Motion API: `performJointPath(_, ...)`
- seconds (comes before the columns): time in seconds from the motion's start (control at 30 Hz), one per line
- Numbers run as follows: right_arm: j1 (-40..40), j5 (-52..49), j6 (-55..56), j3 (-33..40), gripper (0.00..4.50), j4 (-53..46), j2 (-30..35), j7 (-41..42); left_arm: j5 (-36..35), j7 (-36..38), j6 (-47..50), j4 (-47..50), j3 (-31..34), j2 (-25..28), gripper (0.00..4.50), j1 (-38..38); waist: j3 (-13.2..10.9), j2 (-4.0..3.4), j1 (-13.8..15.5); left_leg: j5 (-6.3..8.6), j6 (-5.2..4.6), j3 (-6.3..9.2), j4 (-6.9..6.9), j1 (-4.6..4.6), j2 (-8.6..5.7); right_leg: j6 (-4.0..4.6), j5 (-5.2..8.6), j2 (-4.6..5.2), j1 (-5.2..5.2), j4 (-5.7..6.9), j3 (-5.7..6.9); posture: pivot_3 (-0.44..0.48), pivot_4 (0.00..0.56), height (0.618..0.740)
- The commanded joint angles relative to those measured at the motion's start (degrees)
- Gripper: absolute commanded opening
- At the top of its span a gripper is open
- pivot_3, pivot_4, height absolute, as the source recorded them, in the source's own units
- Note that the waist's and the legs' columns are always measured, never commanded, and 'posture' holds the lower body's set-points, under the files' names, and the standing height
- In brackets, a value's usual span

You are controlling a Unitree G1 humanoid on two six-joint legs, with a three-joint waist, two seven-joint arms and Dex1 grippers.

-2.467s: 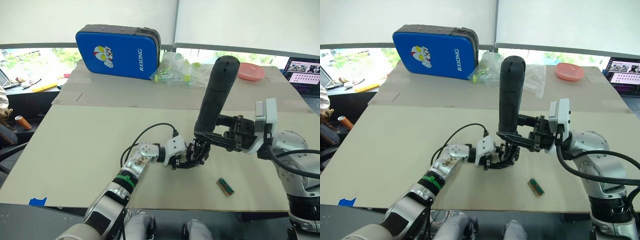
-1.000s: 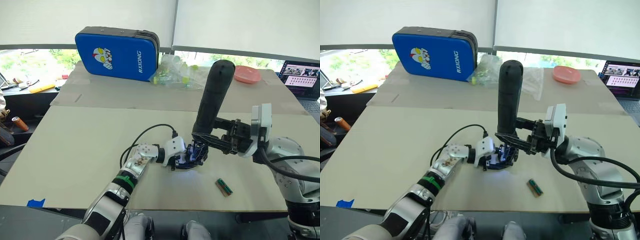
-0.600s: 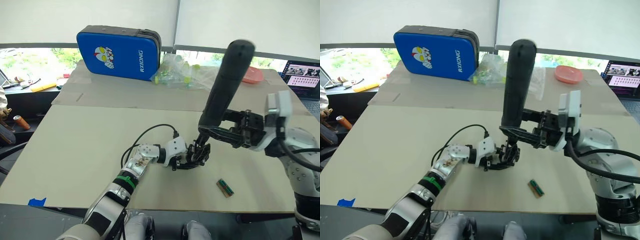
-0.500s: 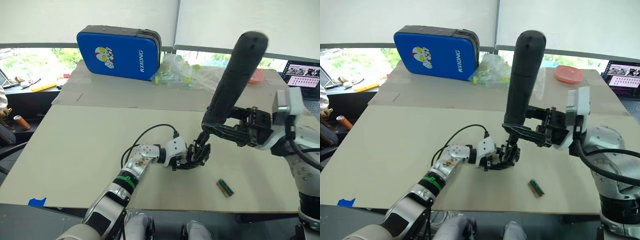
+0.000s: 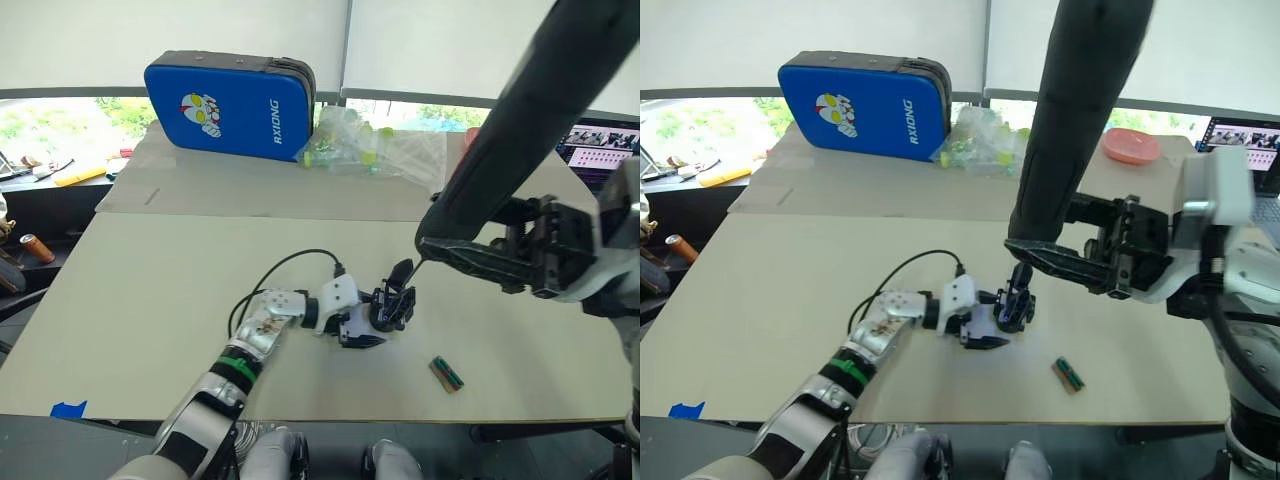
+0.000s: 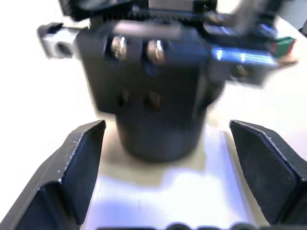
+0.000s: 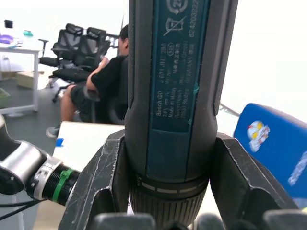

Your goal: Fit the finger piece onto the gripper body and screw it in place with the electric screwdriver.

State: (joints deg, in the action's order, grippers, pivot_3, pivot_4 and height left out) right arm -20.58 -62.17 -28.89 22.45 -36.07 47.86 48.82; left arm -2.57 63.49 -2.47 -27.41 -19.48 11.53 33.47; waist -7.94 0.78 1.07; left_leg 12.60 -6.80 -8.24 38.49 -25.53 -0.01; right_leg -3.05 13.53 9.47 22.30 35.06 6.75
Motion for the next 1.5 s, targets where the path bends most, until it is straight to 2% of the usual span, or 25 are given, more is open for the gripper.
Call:
performJointPath(0.03,4.8,-3.9,-0.8,10.0,1.94,-4.2,1.8,-3.7,-3.4,3.4,0.3,3.4,3.5,4.6,4.47,-1.9,0.0,0.01,0.0,-0.01,0.02,0.02,-0.03,0.0,0.0,0.01,0.0,0.03,-0.01,-0.01,0.11,0.0,0.15,0.74)
performJointPath(0.13,16.8,-2.3,-1.1,21.0,1.94,-6.5,1.5,-1.0,-7.9,7.2,0.1,4.8,7.4,9.0,4.47,-2.0,-0.1,0.02,0.8,-0.02,0.03,0.04,-0.06,-0.01,-0.01,0.02,-0.01,0.06,-0.03,-0.05,0.22,0.0,0.15,0.74)
performJointPath(0.17,22.0,-2.0,-0.9,25.5,1.94,-7.4,0.1,-0.2,-9.4,10.1,-1.3,4.7,8.4,11.0,4.47,-2.2,-0.1,0.0,1.0,-0.02,0.02,0.04,-0.05,-0.04,-0.05,0.0,-0.02,0.11,-0.02,-0.05,0.24,0.0,0.15,0.74)
performJointPath(0.27,32.3,-1.7,0.8,33.5,1.94,-9.2,-3.8,0.7,-12.3,16.9,-4.5,3.8,10.1,14.6,4.47,-3.1,-0.1,-0.08,1.7,0.01,-0.03,0.0,-0.01,-0.08,-0.12,-0.11,-0.08,0.06,-0.03,-0.1,0.24,0.0,0.15,0.74)
performJointPath(0.3,37.1,-0.5,2.1,35.6,1.94,-10.2,-6.8,2.2,-13.6,19.1,-4.7,3.5,11.0,15.6,4.47,-3.8,-0.2,-0.15,1.7,0.03,-0.05,-0.03,-0.01,-0.07,-0.13,-0.14,-0.09,0.0,-0.04,-0.11,0.23,0.0,0.15,0.74)
performJointPath(0.47,51.2,4.4,9.1,39.5,1.94,-11.8,-18.0,6.2,-14.0,25.6,-9.8,1.1,12.0,19.9,4.47,-6.9,-0.3,-0.37,1.5,0.05,-0.06,-0.07,-0.04,-0.03,-0.13,-0.2,-0.09,-0.05,-0.02,-0.15,0.14,0.0,0.15,0.74)
performJointPath(0.57,54.9,6.2,12.7,39.8,1.94,-11.2,-20.9,7.1,-14.4,26.1,-9.8,1.6,12.4,20.7,4.47,-8.2,-0.5,-0.7,1.1,0.06,-0.07,-0.08,-0.05,0.01,-0.12,-0.24,-0.07,-0.14,0.0,-0.12,0.08,0.0,0.15,0.74)
performJointPath(0.6,55.5,6.5,13.6,39.7,1.94,-11.1,-21.4,7.0,-14.8,25.7,-9.1,3.6,12.2,20.5,4.47,-8.9,-0.5,-0.78,1.0,0.11,-0.15,-0.08,-0.06,0.01,-0.11,-0.49,0.08,-0.14,0.01,-0.13,0.04,0.0,0.15,0.74)
performJointPath(0.73,55.7,6.2,15.4,37.2,1.94,-12.2,-20.9,4.5,-15.2,23.2,-5.0,11.8,10.2,18.5,4.47,-11.1,-0.6,-0.95,1.0,0.23,-0.35,-0.08,-0.08,0.06,-0.1,-0.55,0.12,-0.05,0.07,-0.13,-0.21,0.0,0.15,0.74)
performJointPath(0.97,51.4,6.4,15.2,28.9,1.94,-15.1,-17.5,-0.8,-13.3,15.8,4.4,24.7,3.6,12.7,4.47,-14.0,-0.6,-1.02,1.1,-0.01,0.04,-0.08,-0.13,0.06,-0.11,-0.16,-0.06,-0.09,0.09,-0.13,-0.37,0.0,0.15,0.74)
performJointPath(1.2,48.6,14.2,18.3,18.3,1.94,-13.2,-17.1,2.5,-7.1,7.0,6.6,27.6,-4.4,7.2,4.47,-15.9,-0.6,-1.02,1.3,0.01,-0.01,-0.11,-0.13,0.05,-0.13,-0.13,-0.04,-0.18,0.08,-0.11,-0.27,0.0,0.15,0.74)
performJointPath(1.5,46.4,19.6,23.6,12.7,1.94,-7.8,-19.0,4.0,-2.7,-0.3,6.4,25.1,-9.4,1.5,4.47,-15.5,-0.6,-1.02,1.5,0.05,-0.09,-0.13,-0.11,0.05,-0.13,-0.14,-0.05,-0.17,0.08,-0.11,-0.24,0.0,0.15,0.74)
